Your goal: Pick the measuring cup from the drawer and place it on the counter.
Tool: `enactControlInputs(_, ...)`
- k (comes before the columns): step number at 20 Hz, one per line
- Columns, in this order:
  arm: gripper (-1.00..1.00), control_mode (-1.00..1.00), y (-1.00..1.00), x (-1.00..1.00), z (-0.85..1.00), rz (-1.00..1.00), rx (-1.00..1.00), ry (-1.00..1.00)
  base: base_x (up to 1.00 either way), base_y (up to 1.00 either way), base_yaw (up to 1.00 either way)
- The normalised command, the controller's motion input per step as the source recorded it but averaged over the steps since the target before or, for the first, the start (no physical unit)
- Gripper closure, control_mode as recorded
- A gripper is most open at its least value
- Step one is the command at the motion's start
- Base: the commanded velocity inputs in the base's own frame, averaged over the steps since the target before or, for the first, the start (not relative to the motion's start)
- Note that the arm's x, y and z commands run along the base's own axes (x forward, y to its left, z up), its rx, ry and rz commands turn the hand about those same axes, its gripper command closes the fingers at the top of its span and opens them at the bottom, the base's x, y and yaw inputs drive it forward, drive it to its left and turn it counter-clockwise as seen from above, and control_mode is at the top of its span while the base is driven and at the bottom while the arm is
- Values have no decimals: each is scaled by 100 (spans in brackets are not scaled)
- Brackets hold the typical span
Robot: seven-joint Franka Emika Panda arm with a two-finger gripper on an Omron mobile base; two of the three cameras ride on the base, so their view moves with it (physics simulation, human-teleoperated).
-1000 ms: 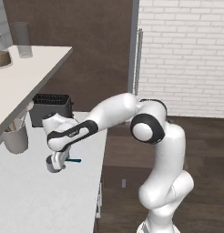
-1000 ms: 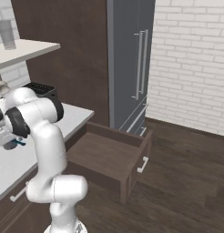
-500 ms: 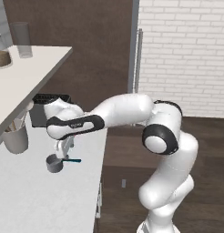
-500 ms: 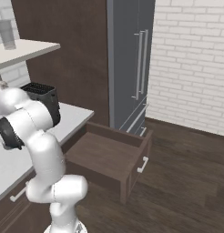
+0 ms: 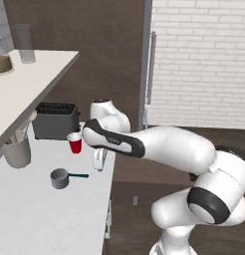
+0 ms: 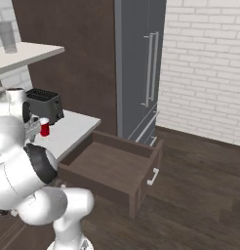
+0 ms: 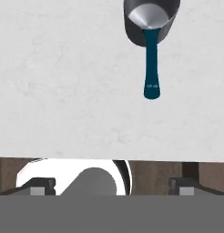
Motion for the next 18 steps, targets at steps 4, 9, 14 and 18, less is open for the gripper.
enactControlInputs(4,-100,-100,-100,-43,48,0,16,-2,0,0,0)
enactControlInputs(9,-100,-100,-98,-35,93,0,8,0,0,0,0)
enactControlInputs(14,-100,-100,-98,-37,78,-8,7,0,0,0,0)
enactControlInputs(18,-100,-100,-100,-5,15,-30,1,0,0,0,0)
